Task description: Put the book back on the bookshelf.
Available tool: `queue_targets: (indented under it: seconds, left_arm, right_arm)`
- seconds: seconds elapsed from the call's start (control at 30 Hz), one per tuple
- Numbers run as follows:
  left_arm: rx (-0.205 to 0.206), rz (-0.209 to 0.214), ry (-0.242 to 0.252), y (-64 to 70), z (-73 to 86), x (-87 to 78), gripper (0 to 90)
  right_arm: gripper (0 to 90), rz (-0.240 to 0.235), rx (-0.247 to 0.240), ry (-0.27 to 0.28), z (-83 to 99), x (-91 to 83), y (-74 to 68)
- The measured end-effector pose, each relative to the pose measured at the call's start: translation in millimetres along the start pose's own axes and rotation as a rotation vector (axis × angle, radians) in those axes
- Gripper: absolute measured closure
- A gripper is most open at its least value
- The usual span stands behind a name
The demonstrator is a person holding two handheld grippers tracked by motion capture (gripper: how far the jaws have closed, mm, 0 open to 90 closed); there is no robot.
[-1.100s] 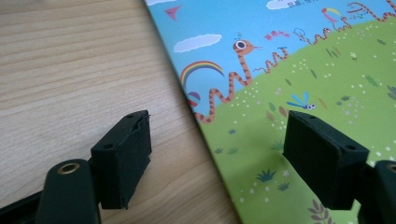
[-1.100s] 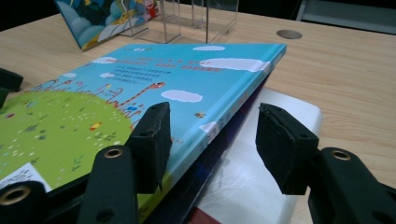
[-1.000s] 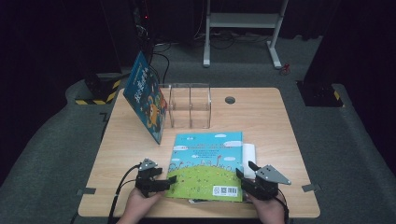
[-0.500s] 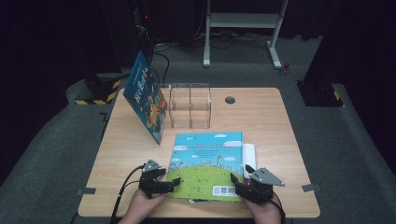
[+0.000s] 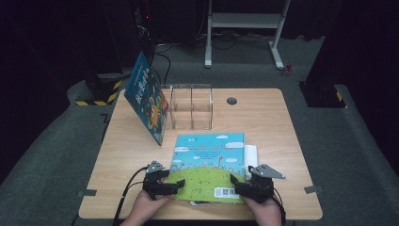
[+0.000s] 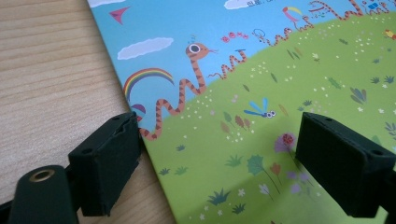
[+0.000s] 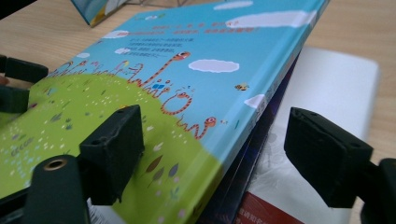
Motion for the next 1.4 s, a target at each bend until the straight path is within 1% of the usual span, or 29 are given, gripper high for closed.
queue_targets:
  seconds: [0.07,0.1,0.13,0.17,0.23,0.27,0.33,0.4,0.47,0.53,0.57,0.6,0.63,0.67,0.7,0.87,0.97,1.1,1.17,1.2,1.23,1.27,1.4]
  left_arm:
    - [0.004,0.002,-0.004,0.2,-1.2,2.5,10.5]
    - [0.01,0.002,-0.008,0.4,-1.9,3.8,9.1]
    - [0.007,-0.003,-0.006,1.5,-2.1,5.1,7.6]
    - [0.007,-0.005,-0.005,1.8,-2.1,5.5,6.8]
    - [0.016,0.0,-0.007,1.1,-2.2,5.3,6.6]
    - [0.014,0.002,-0.007,1.3,-2.2,5.3,6.6]
    - [0.021,0.002,-0.008,1.1,-2.4,5.4,6.5]
    - [0.024,0.002,-0.011,1.2,-2.3,5.2,6.5]
    - [0.029,0.001,-0.013,1.0,-2.4,5.1,6.5]
    - [0.028,-0.001,-0.012,1.5,-2.4,5.3,6.5]
    - [0.02,-0.009,-0.007,3.0,-2.4,6.2,6.1]
    - [0.019,-0.008,-0.004,4.7,-2.5,7.2,5.7]
    - [0.029,-0.007,-0.001,6.3,-2.7,8.4,5.5]
    - [0.029,-0.007,0.002,7.7,-2.8,9.2,5.4]
    - [0.039,0.002,0.0,8.4,-2.7,9.6,5.4]
    - [0.044,0.015,0.003,7.7,-1.6,7.9,6.5]
    - [0.046,0.014,0.008,8.4,-0.9,7.0,7.0]
    - [0.069,0.008,0.018,11.3,0.1,5.2,8.2]
    - [0.092,0.005,0.025,14.0,0.3,5.2,8.2]
    - [0.111,0.005,0.024,14.9,0.1,5.1,8.3]
    - [0.117,0.006,0.03,16.5,0.1,5.6,8.3]
    - [0.109,0.01,0.029,18.2,0.4,5.9,8.3]
    - [0.11,0.013,0.029,19.2,0.5,6.8,8.3]
  right_arm:
    - [17.0,-0.021,0.015,-0.034,-2.0,6.6,-1.2]
    - [16.9,-0.033,0.02,-0.043,-2.3,9.5,-2.6]
    - [15.6,-0.04,0.023,-0.051,-2.4,12.0,-4.9]
    - [14.9,-0.034,0.006,-0.046,-2.4,13.7,-7.0]
    - [14.0,-0.012,-0.004,-0.039,-1.8,15.2,-9.6]
    - [14.0,-0.011,-0.006,-0.039,-1.7,15.1,-9.7]
    - [14.1,-0.026,-0.008,-0.04,-1.4,13.6,-8.3]
    - [14.2,-0.031,-0.003,-0.038,-0.3,11.7,-8.7]
    - [14.0,-0.028,-0.002,-0.044,-0.1,10.4,-10.1]
    - [13.1,-0.031,-0.006,-0.05,-0.6,10.8,-10.5]
    - [12.8,-0.034,-0.007,-0.055,-1.1,11.4,-10.3]
    - [12.4,-0.036,-0.001,-0.061,-1.5,11.7,-10.3]
    - [11.6,-0.037,-0.011,-0.06,-2.0,12.4,-8.9]
    - [11.3,-0.031,-0.004,-0.065,-2.6,12.5,-8.6]
    - [11.2,-0.029,0.005,-0.07,-3.0,12.6,-8.3]
    - [11.5,-0.034,0.009,-0.074,-3.9,13.1,-6.3]
    - [12.9,-0.053,0.011,-0.088,-4.3,10.9,-5.1]
    - [16.6,-0.068,0.025,-0.098,-4.5,6.1,-3.3]
    - [17.2,-0.066,0.032,-0.1,-4.2,4.5,-3.8]
    - [17.9,-0.064,0.036,-0.101,-4.3,3.8,-3.6]
    - [18.1,-0.066,0.043,-0.104,-4.3,3.0,-3.3]
    - [18.1,-0.064,0.042,-0.102,-4.2,2.5,-2.9]
    - [18.9,-0.058,0.04,-0.107,-4.8,-0.9,-2.1]
Point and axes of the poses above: each handheld gripper's, and its own axes: x roughly forward along the jaws, z roughly out of its underside, y roughly to its right, the point moved 2 cm from there along x, roughly forward along the jaws, and after that the axes turned 11 degrees about y, right-handed, at the moved point
